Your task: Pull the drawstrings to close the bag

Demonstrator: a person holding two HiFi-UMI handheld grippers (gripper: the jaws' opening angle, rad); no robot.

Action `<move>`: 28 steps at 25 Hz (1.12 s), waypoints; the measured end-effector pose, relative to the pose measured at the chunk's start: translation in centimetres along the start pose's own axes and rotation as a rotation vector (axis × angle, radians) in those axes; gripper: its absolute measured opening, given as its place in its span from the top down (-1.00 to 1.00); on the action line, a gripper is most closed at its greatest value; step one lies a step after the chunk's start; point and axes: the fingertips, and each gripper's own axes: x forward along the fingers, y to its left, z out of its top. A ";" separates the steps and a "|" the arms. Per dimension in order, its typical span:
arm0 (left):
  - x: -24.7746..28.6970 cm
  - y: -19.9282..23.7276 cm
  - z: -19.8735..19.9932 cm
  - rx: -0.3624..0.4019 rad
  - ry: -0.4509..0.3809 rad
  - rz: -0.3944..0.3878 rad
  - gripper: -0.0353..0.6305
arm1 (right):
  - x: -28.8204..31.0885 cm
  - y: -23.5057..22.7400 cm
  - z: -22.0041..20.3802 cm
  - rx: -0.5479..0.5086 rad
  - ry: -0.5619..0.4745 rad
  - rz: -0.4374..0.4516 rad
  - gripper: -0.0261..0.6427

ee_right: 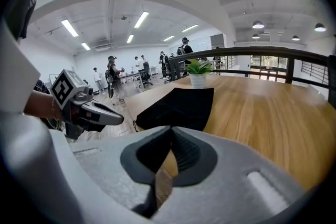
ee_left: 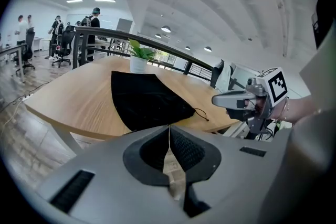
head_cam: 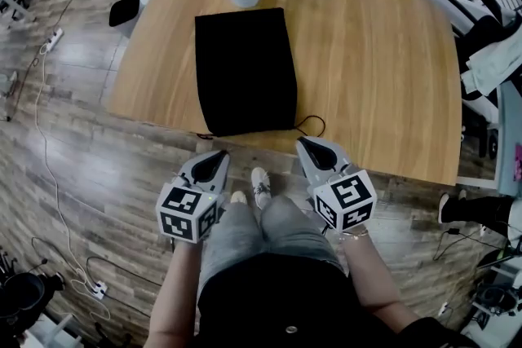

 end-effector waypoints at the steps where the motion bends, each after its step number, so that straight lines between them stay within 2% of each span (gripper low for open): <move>1: 0.2 0.2 -0.1 0.007 0.009 0.001 0.84 | 0.2 -0.3 -0.2 -0.013 0.006 -0.002 0.92; 3: 0.5 0.5 -0.1 0.018 0.023 0.006 0.84 | 0.5 -0.6 -0.6 -0.033 0.023 0.002 0.92; 4: 0.6 0.7 -0.1 0.021 0.029 0.008 0.84 | 0.7 -0.7 -0.8 -0.035 0.034 0.012 0.84; 5: 0.7 0.8 -0.1 0.024 0.034 0.011 0.84 | 0.9 -0.8 -1.1 -0.033 0.044 0.023 0.63; 6: 0.8 1.0 -0.1 0.026 0.038 0.015 0.84 | 1.1 -0.8 -1.3 -0.034 0.052 0.032 0.61; 12: 1.6 2.3 -0.5 0.076 0.058 0.060 0.84 | 2.2 -1.5 -2.2 -0.100 0.099 0.044 0.61; 15: 2.0 2.9 -1.0 0.120 0.088 0.076 0.83 | 2.8 -1.9 -2.5 -0.171 0.126 0.046 0.61; 18: 2.3 3.6 -1.3 0.175 0.113 0.095 0.77 | 3.4 -2.2 -2.6 -0.227 0.149 0.042 0.61; 22: 2.8 4.7 -1.6 0.224 0.147 0.121 0.57 | 4.2 -3.0 -3.0 -0.267 0.169 0.039 0.61; 28: 3.5 6.0 -1.8 0.296 0.196 0.140 0.57 | 5.0 -3.2 -4.0 -0.463 0.250 0.072 0.61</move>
